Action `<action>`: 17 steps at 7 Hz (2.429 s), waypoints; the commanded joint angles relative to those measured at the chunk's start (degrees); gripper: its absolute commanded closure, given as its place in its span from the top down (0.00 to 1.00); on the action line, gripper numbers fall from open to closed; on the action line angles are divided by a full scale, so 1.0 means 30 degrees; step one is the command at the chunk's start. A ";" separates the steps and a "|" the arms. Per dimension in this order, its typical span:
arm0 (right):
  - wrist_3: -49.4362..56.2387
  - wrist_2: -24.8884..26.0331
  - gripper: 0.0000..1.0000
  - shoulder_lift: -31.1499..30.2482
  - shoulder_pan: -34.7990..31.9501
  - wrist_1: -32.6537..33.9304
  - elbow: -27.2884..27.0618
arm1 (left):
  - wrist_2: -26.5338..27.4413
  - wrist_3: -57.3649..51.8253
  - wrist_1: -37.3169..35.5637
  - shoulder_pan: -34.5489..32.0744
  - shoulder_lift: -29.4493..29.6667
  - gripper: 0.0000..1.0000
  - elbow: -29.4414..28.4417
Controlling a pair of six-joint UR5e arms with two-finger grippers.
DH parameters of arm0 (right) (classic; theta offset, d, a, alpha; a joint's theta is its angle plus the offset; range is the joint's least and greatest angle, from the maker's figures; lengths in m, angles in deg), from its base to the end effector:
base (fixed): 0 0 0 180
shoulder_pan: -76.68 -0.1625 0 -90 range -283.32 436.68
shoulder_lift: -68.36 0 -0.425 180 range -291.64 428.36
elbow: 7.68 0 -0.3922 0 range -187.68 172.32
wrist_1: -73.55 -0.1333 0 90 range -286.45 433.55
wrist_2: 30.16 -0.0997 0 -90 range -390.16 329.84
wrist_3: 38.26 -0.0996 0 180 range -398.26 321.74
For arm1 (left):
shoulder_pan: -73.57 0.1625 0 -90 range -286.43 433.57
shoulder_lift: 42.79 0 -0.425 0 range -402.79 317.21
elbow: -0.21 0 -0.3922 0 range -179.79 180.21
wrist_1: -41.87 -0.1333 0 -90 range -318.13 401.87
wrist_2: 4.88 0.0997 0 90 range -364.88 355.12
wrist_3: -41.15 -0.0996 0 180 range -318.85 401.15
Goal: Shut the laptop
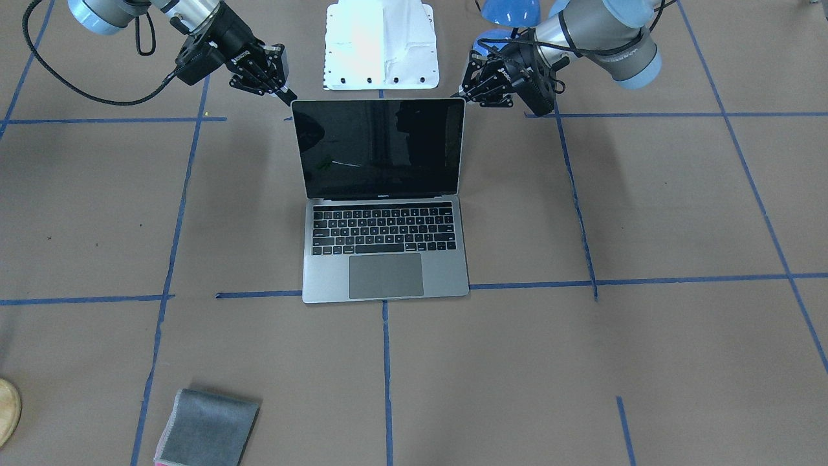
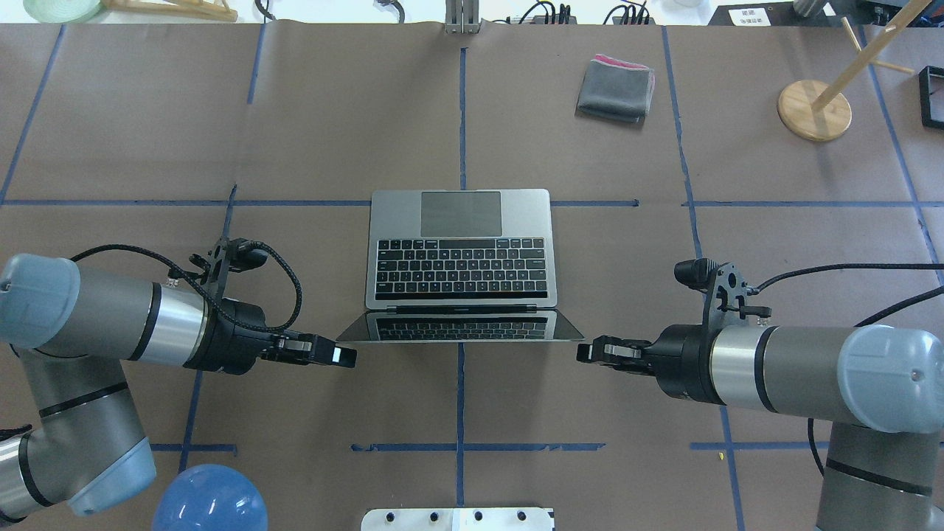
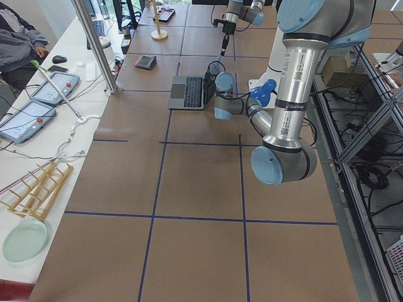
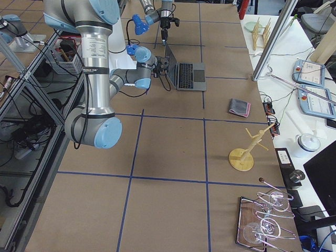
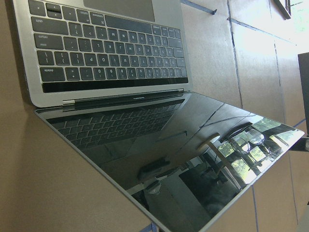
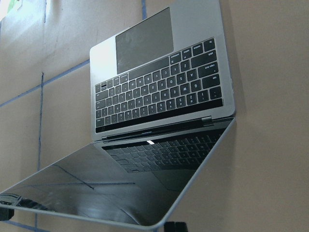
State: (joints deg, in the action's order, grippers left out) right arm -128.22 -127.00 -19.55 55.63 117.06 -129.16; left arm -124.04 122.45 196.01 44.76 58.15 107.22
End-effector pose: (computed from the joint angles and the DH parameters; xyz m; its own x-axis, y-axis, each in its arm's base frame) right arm -0.3828 -0.2774 0.2892 0.1613 0.0613 0.9850 -0.2470 0.9688 -0.0199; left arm 0.4064 -0.3202 0.2931 -0.0325 0.1686 -0.9851 -0.0009 0.9857 0.1687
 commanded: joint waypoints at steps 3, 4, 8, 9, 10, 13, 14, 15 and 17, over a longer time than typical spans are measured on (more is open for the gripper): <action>0.0163 -0.0092 0.01 0.1815 -0.1009 0.2187 0.0384 | 0.0054 -0.0057 -0.0080 -0.0531 0.0220 0.00 -0.0309; 0.0163 -0.0093 0.01 0.2083 -0.1126 0.2427 0.0385 | 0.0054 -0.0086 -0.0283 -0.0968 0.0279 0.00 -0.0368; 0.0279 -0.0383 0.01 0.2550 -0.2178 0.2400 0.1345 | 0.0024 -0.0116 -0.0549 -0.2318 0.2004 0.00 -0.2150; 0.0280 -0.1140 0.01 0.3511 -0.2791 0.2400 0.2280 | 0.0025 -0.0087 -0.0549 -0.2552 0.2211 0.00 -0.2359; 0.0280 -0.1582 0.01 0.3637 -0.3319 0.2400 0.2724 | 0.0025 -0.0087 -0.0810 -0.2815 0.2532 0.00 -0.2651; 0.0544 -0.1616 0.01 0.4132 -0.3968 0.2400 0.3311 | -0.0005 -0.0233 -0.1926 -0.3576 0.3939 0.00 -0.4083; 0.0544 -0.1645 0.01 0.4861 -0.4085 0.2400 0.4156 | -0.0005 -0.0320 -0.1926 -0.3783 0.4145 0.00 -0.4641; 0.0544 -0.1645 0.01 0.5594 -0.4290 0.2400 0.5034 | -0.0005 -0.0350 -0.1926 -0.3872 0.4292 0.00 -0.5023; 0.0776 -0.1645 0.01 0.6241 -0.4670 0.2400 0.6266 | 0.0054 -0.0467 -0.1926 -0.3902 0.4555 0.00 -0.5726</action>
State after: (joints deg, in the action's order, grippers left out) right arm -126.32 -131.93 -2.30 42.30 124.26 -112.75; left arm -123.97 121.28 190.23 33.14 71.32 91.40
